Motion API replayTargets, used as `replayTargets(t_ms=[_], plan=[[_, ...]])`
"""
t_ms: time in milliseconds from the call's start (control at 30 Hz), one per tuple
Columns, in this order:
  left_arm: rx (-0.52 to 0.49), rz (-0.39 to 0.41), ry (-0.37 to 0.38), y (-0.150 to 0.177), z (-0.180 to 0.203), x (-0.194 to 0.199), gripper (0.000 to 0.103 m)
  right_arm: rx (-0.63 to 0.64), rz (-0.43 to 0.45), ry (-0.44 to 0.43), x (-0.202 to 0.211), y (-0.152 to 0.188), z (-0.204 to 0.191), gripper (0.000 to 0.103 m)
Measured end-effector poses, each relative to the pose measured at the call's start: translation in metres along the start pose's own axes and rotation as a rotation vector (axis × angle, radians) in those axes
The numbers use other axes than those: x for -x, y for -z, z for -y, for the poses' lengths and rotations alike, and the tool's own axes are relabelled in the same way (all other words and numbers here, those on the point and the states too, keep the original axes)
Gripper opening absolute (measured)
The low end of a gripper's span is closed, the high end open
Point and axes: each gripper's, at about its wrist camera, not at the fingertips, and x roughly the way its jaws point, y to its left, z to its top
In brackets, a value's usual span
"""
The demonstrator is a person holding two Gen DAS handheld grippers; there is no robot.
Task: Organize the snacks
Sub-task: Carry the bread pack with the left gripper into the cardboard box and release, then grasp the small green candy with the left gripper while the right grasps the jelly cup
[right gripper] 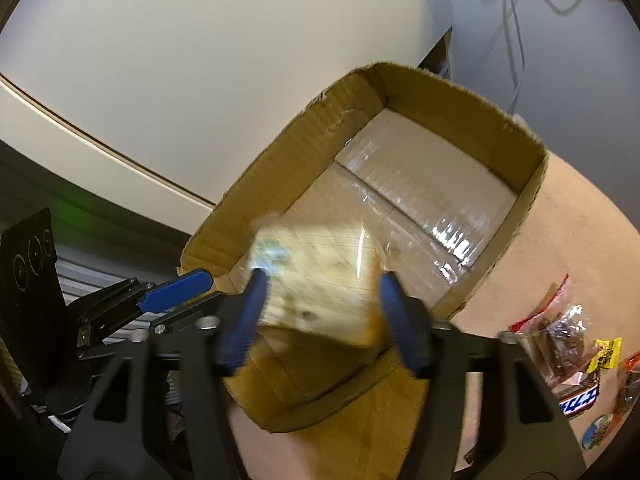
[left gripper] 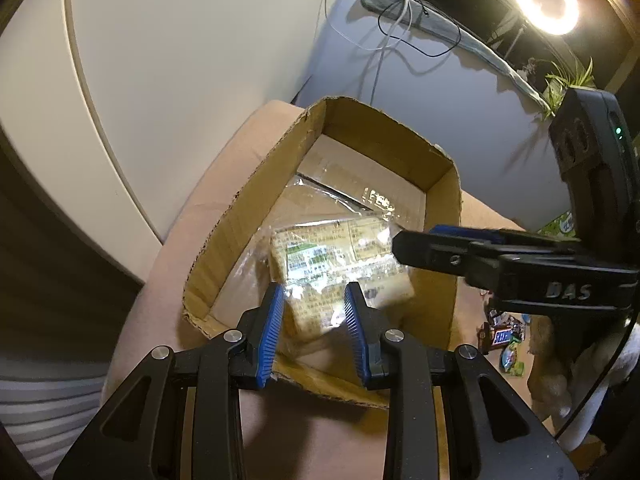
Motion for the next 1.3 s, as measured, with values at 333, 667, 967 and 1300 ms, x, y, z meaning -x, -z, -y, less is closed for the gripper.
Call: replayTargets(t_ms=[333, 667, 967, 1300], plan=[[-0.042, 0.03, 0.009, 0.007, 0.011, 0.013, 0.036, 0.012, 0.058, 0.053, 0.031, 0.009, 0.009, 0.075], [-0.114, 0.01, 0.058, 0.021, 0.054, 0.021, 0.043, -0.02, 0.202, 0.19, 0.089, 0.048, 0.054, 0.075], [-0.307, -0.076, 0.139, 0.046, 0.112, 0.007, 0.043, -0.125, 0.095, 0.259, 0.116, 0.107, 0.122, 0.075], [-0.436, -0.204, 0.189, 0.085, 0.152, -0.023, 0.043, 0.056, -0.067, 0.361, 0.102, 0.153, 0.129, 0.075]])
